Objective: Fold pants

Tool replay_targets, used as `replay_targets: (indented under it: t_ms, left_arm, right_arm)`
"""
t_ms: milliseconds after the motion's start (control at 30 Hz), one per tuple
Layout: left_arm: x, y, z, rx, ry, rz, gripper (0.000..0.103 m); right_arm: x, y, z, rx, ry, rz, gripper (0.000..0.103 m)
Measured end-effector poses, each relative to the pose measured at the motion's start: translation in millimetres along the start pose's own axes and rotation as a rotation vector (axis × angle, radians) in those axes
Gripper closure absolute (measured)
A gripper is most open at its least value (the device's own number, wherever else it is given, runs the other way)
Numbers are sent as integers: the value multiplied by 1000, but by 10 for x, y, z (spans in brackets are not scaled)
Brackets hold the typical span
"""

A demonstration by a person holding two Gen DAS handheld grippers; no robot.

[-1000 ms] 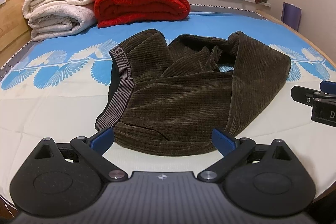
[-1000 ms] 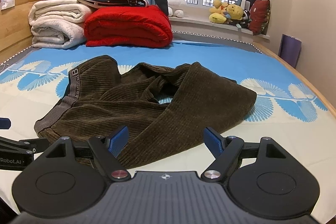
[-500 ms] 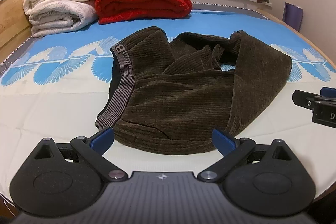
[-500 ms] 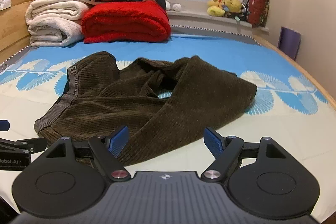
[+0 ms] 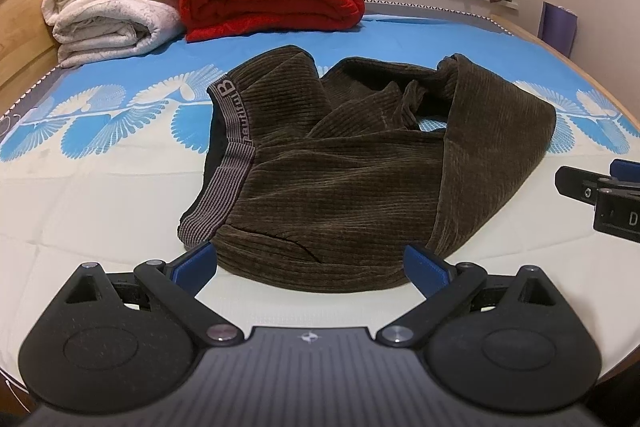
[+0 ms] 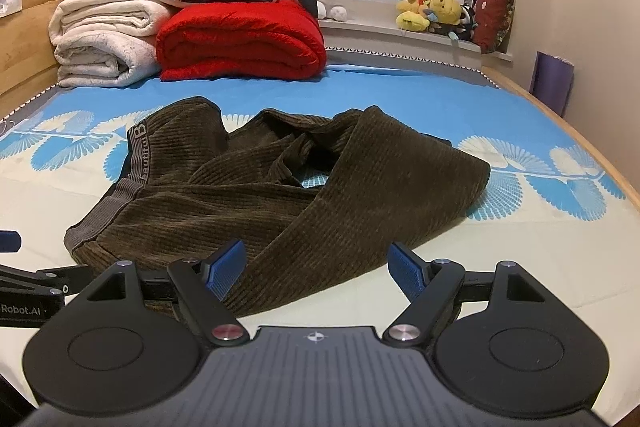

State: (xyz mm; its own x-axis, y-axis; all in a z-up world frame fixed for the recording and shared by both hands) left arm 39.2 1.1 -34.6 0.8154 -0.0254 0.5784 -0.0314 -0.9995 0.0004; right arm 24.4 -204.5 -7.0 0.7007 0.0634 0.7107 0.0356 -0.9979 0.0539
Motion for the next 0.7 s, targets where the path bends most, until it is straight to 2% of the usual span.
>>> replay_targets:
  t_ms: [100,133,167,200,233,267,300,367,400,433,467,500,567,600,667,700]
  left_arm:
    - [61,-65,-31,-14,-6,-20,4]
    - [118,-100,-41,-29,-11,-13,6]
    - [222,-160,-62,-47,0,4,17]
    - [317,-216,-77,-42,16,27,38]
    - [420,-282,-79,-31,34,54,48]
    - [531,-368,-59,-15,52,87,72]
    - [618,-456,-19,-4,68,114,90]
    - [699,-664,126,17,91,132,91]
    - [677,-828,279,24,77,109,90]
    - [660,-955,438,37,7,74,90]
    - [657,-1131,622,41,-95,-9,91]
    - [664,-1329,747,6,-145,-132,91]
    - [694,-1525,857,-21,-172,-234,90]
    - [709,-1579,901,-4,-179,-246,90]
    - [742,-1608,973,15,-195,-246,82]
    - [752,-1604,1016,9,-212,-249,74]
  right_arm:
    - [41,26,-25,1,18,10,25]
    - [75,58,-47,-2,43,16,31]
    - [122,96,-62,-5,68,16,41]
    - [171,136,-64,-11,91,5,46]
    - [231,183,-50,-28,112,-9,56]
    - [280,225,-25,-37,119,-7,66]
    - [335,298,18,-46,129,0,68]
    - [427,436,181,-41,102,41,69]
    - [461,485,272,-39,79,59,69]
    - [493,520,382,-32,44,74,69]
    - [520,549,492,-11,13,91,68]
    - [536,562,618,6,-28,98,68]
    - [568,543,836,14,-83,90,67]
    - [595,518,941,14,-100,76,66]
    - [611,418,1171,18,-149,28,53]
    - [611,359,1301,20,-177,-3,51]
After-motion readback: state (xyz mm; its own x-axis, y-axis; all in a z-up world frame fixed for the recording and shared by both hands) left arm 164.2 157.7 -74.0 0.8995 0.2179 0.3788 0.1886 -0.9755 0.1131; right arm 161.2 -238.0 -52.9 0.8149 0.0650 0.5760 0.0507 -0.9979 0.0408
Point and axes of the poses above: each gripper's, at about its wrist camera, not at the fingertips, and z roughly the way its jaws point, y to its right, x to its top, the point moved 4 cm from there along z, roughly the way its jaws point, and after that the axes turned 10 degrees about -y, right-handed, at the moved point
